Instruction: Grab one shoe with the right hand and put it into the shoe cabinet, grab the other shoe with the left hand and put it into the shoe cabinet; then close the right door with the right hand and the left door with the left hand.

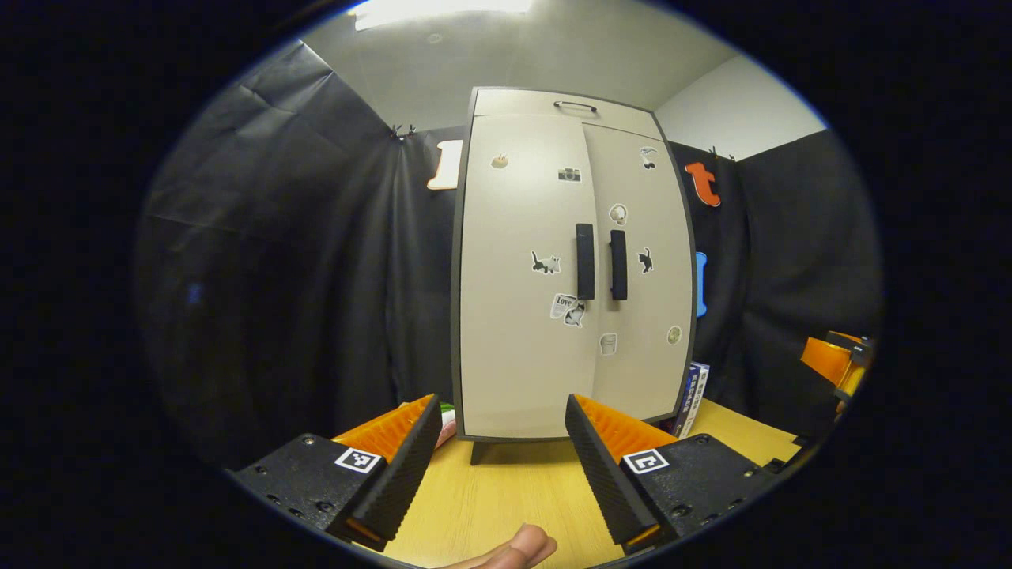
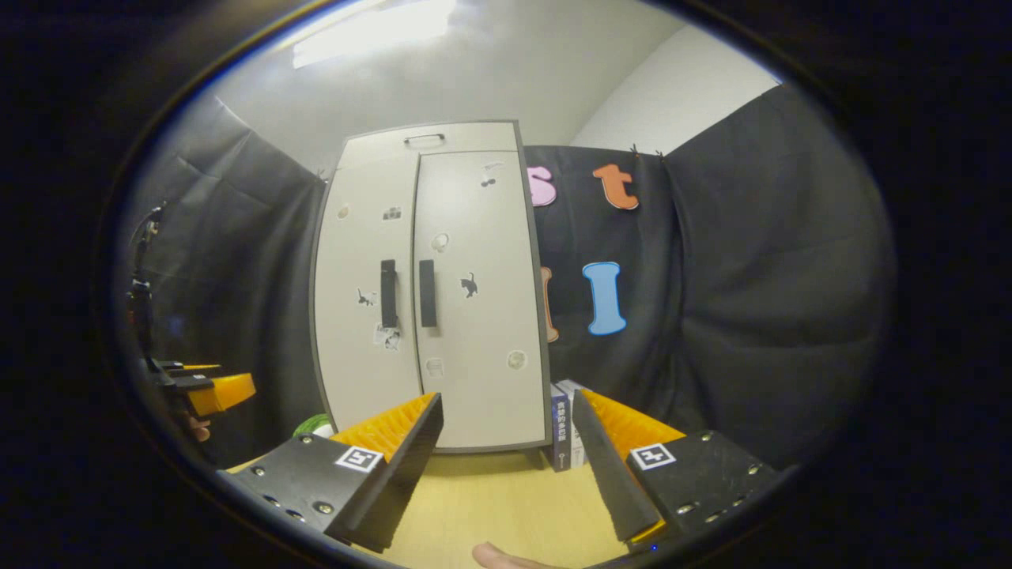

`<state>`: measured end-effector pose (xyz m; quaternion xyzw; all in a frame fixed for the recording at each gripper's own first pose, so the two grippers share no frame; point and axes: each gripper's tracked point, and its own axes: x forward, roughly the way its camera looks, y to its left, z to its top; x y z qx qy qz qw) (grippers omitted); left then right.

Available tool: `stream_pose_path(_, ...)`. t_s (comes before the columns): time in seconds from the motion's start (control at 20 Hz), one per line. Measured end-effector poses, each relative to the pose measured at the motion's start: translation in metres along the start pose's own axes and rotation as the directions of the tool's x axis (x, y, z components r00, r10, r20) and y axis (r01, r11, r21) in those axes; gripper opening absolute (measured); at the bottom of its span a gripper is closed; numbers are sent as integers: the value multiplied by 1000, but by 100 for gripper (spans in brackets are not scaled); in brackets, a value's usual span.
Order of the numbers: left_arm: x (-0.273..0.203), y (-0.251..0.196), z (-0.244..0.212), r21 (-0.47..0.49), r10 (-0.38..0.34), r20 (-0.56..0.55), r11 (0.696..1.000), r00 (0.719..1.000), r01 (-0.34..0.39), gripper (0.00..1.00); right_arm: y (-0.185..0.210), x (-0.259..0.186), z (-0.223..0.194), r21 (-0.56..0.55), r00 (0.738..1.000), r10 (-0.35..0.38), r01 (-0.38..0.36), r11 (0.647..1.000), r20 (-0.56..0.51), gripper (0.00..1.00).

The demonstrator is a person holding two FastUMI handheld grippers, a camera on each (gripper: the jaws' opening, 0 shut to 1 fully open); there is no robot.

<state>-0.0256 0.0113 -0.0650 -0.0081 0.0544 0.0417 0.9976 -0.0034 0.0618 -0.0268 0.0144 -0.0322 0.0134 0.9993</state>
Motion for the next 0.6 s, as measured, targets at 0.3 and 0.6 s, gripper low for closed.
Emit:
stream_pose_path(0.3, -2, 6, 6, -24, 10, 36, 1000, 999, -9, 95, 3, -14, 9, 11, 1000, 3, -3, 1000, 24, 98)
stream_pose_path(0.6, -10, 4, 10, -18, 3, 51, 1000, 999, -2, 96, 6, -27, 13, -27, 999, -1, 2, 1000, 39, 98)
